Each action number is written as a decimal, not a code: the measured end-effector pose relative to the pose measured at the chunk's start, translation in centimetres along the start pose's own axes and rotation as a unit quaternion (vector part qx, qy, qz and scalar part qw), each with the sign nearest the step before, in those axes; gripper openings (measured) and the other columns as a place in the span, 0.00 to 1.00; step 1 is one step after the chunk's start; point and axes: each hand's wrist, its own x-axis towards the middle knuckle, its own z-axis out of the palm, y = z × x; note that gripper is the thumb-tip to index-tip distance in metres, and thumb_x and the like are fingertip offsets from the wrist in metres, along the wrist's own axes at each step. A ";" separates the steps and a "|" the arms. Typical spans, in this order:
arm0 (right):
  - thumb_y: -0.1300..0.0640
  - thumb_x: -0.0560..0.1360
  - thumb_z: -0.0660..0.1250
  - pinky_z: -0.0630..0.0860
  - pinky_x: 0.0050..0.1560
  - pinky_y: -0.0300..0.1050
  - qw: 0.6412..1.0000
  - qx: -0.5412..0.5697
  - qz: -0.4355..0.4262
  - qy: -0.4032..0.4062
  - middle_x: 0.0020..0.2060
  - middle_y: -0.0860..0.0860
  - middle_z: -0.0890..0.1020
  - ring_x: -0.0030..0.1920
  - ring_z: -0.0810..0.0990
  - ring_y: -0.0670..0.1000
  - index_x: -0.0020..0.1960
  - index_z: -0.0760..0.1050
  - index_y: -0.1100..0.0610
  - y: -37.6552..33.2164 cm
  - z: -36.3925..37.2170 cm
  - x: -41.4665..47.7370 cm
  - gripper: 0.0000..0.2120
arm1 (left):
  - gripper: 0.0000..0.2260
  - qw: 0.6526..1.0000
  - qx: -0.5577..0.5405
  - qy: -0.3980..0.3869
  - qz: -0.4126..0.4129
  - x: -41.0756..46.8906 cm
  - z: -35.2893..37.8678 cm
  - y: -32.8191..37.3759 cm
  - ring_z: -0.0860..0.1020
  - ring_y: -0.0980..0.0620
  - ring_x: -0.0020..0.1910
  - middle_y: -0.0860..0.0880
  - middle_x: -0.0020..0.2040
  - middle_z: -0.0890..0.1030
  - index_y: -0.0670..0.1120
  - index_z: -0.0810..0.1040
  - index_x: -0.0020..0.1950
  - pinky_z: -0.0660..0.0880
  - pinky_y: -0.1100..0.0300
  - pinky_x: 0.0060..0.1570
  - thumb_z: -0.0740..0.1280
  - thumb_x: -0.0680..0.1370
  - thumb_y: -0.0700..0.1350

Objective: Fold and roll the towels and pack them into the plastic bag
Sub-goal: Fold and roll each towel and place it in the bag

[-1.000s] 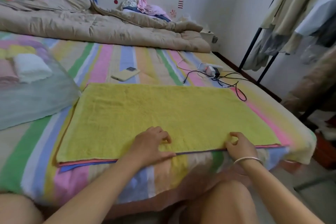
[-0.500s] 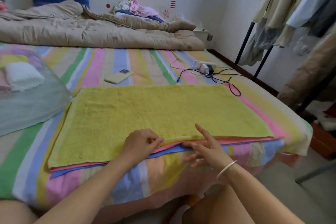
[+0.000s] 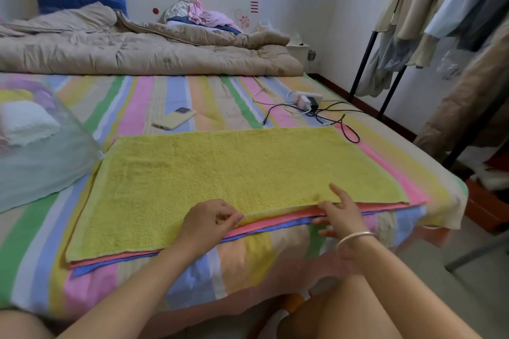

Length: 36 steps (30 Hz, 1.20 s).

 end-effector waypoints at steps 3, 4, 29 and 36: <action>0.58 0.75 0.63 0.81 0.32 0.49 0.993 -0.067 0.007 0.095 0.47 0.56 0.77 0.37 0.80 0.55 0.74 0.61 0.50 -0.4 -2.7 3.5 0.29 | 0.15 1.000 -0.009 0.005 -0.008 -0.2 0.1 0.1 0.79 0.62 0.40 0.64 0.41 0.82 0.58 0.85 0.38 0.77 0.57 0.40 0.63 0.70 0.65; 0.53 0.72 0.64 0.81 0.43 0.54 0.987 -0.109 0.021 0.120 0.52 0.57 0.76 0.44 0.80 0.59 0.74 0.61 0.51 -1.0 -3.6 4.4 0.32 | 0.14 1.000 -0.012 0.005 -0.010 -0.3 0.1 0.0 0.79 0.62 0.41 0.64 0.42 0.82 0.59 0.84 0.38 0.77 0.57 0.40 0.63 0.70 0.64; 0.51 0.75 0.63 0.75 0.51 0.46 0.813 -0.258 -0.503 -0.142 0.50 0.46 0.80 0.53 0.77 0.48 0.47 0.81 0.50 -6.4 16.0 6.6 0.09 | 0.17 0.823 -0.296 -0.022 -0.484 2.2 -9.7 -2.5 0.85 0.47 0.44 0.44 0.47 0.86 0.41 0.81 0.56 0.81 0.55 0.39 0.64 0.79 0.54; 0.58 0.78 0.60 0.72 0.49 0.48 0.756 -0.406 -0.482 -0.179 0.56 0.49 0.78 0.58 0.71 0.52 0.60 0.76 0.50 -11.3 27.1 13.3 0.13 | 0.17 0.842 -0.230 -0.108 -0.476 5.3 -9.7 -3.7 0.84 0.48 0.40 0.43 0.45 0.84 0.41 0.82 0.53 0.81 0.57 0.37 0.70 0.75 0.55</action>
